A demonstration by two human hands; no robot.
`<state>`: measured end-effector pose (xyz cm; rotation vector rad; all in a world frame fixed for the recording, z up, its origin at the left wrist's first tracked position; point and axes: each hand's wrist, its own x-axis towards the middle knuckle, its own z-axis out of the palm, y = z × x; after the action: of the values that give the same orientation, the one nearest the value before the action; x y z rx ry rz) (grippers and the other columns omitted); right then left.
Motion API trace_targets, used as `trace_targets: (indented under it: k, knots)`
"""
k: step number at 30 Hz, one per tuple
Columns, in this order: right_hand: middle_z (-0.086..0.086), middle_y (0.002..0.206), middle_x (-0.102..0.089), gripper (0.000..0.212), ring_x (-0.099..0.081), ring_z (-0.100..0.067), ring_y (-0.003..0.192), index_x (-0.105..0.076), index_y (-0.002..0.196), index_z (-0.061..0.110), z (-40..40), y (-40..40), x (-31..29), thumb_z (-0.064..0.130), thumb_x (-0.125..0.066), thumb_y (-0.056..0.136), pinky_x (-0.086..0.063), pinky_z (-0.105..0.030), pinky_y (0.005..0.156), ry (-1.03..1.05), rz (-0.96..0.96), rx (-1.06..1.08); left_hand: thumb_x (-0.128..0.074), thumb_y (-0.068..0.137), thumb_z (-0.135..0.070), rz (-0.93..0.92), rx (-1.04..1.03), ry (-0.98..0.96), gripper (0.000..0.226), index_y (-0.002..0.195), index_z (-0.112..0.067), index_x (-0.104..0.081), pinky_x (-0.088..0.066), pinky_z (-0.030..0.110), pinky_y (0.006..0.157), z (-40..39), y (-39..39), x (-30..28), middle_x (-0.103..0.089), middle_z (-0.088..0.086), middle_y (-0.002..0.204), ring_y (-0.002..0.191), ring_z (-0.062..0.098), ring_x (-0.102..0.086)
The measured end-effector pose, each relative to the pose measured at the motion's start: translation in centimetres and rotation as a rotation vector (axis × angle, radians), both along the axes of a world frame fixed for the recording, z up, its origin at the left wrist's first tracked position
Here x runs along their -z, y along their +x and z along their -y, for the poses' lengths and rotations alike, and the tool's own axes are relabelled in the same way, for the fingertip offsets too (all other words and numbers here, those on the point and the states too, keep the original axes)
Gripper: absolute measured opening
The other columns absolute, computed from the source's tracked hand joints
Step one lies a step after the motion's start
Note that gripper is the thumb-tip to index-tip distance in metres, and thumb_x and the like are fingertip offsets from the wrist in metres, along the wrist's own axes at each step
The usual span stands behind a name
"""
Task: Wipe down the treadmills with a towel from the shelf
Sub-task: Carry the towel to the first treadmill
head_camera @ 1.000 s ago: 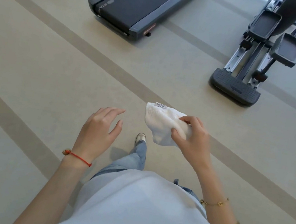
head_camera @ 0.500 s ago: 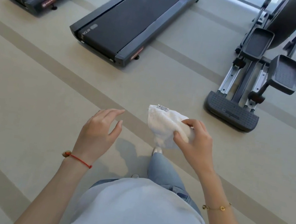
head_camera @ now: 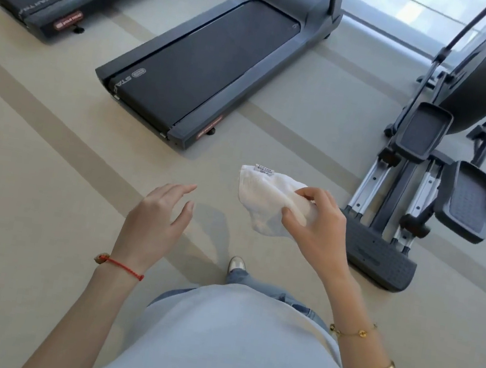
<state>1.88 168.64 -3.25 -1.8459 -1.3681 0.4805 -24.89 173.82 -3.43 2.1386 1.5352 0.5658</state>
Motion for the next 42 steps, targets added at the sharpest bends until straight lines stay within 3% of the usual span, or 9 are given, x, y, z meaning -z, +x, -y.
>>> trace_targets:
  k: [13,24,29,34,42]
  knots:
    - [0.004,0.106,-0.06,0.033,-0.051,-0.001,0.088,-0.061,0.106,0.014,-20.5,10.5,0.8,0.017,-0.075,0.076,-0.038,-0.003,0.074,-0.022,-0.035,-0.08,-0.055,0.099,-0.022,0.012,-0.093,-0.065,0.032,0.128,-0.014,-0.064,-0.048,0.025,0.091,-18.0,10.8,0.6,-0.068,0.0,0.121,0.111,0.016,-0.062]
    - [0.006,0.103,-0.06,0.032,-0.053,-0.006,0.089,-0.062,0.102,0.014,-41.8,17.7,1.6,0.016,-0.076,0.073,-0.036,-0.003,0.075,-0.004,-0.027,-0.052,-0.055,0.098,-0.021,0.042,-0.09,-0.021,0.031,0.126,-0.016,-0.065,-0.053,0.033,0.094,-39.7,17.9,1.6,-0.068,-0.002,0.121,0.109,0.016,-0.064]
    - [0.006,0.103,-0.059,0.032,-0.05,-0.001,0.087,-0.062,0.102,0.013,-52.6,20.7,0.1,0.016,-0.077,0.074,-0.036,-0.002,0.075,0.029,-0.031,-0.05,-0.058,0.097,-0.019,0.056,-0.116,0.026,0.029,0.124,-0.017,-0.066,-0.051,0.031,0.094,-50.1,20.9,-0.1,-0.069,-0.004,0.119,0.109,0.015,-0.063]
    - [0.007,0.103,-0.058,0.032,-0.05,0.0,0.087,-0.063,0.103,0.012,-61.0,23.3,-0.7,0.015,-0.076,0.074,-0.035,-0.001,0.075,0.063,-0.041,-0.068,-0.057,0.097,-0.021,0.038,-0.107,0.028,0.03,0.126,-0.017,-0.065,-0.053,0.04,0.094,-58.2,23.5,-1.0,-0.068,-0.003,0.12,0.111,0.016,-0.063]
    - [0.005,0.104,-0.059,0.032,-0.052,-0.005,0.088,-0.063,0.103,0.012,-73.4,28.2,-0.3,0.014,-0.076,0.074,-0.036,-0.002,0.076,0.051,-0.069,-0.086,-0.056,0.098,-0.021,0.049,-0.134,0.005,0.03,0.126,-0.02,-0.065,-0.052,0.038,0.095,-70.0,29.7,-1.1,-0.067,-0.007,0.12,0.111,0.012,-0.061]
